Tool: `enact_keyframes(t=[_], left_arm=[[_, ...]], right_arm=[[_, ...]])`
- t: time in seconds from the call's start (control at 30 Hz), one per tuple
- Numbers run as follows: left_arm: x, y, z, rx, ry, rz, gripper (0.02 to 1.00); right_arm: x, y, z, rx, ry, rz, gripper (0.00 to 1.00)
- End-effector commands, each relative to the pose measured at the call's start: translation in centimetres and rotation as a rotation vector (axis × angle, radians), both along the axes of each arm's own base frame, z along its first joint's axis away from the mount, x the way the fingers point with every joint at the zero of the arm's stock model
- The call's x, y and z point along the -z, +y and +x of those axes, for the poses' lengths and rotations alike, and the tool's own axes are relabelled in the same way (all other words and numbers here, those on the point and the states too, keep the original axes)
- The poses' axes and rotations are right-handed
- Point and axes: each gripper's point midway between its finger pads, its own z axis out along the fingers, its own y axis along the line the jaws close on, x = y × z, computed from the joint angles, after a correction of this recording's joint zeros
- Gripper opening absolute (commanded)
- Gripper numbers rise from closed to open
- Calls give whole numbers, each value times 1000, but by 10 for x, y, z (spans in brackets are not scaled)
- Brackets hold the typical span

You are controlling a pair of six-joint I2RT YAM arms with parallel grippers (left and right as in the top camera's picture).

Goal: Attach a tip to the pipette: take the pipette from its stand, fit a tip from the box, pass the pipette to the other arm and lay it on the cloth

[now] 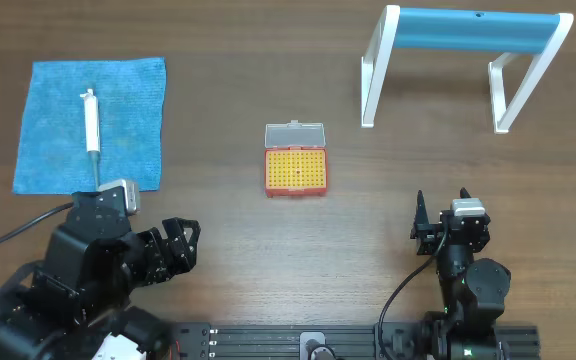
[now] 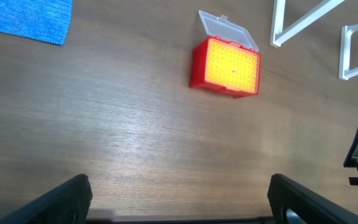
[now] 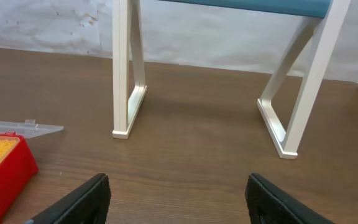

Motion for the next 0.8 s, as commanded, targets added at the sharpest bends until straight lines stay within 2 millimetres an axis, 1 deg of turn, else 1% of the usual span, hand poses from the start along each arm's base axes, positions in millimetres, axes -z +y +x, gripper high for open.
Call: enact_keyframes(t=[0.03, 0.47, 0.6, 0.63, 0.67, 0.77, 0.8], left_arm=[[1, 2, 2, -11, -2, 9, 921], [1, 2, 1, -11, -1, 9, 921], [-4, 11, 0, -36, -38, 14, 921], [-9, 17, 3, -77, -71, 1, 921], [-18, 22, 7, -73, -135, 0, 921], [-47, 26, 18, 55, -357, 85, 919], [-60, 30, 22, 75, -450, 130, 921]], right_arm=[[0, -1, 0, 5, -7, -17, 704], [0, -1, 0, 5, -7, -17, 704], [0, -1, 0, 5, -7, -17, 704], [0, -1, 0, 5, -7, -17, 702], [0, -1, 0, 5, -7, -17, 702], [0, -1, 0, 5, -7, -17, 702], [0, -1, 0, 5, -7, -17, 702]])
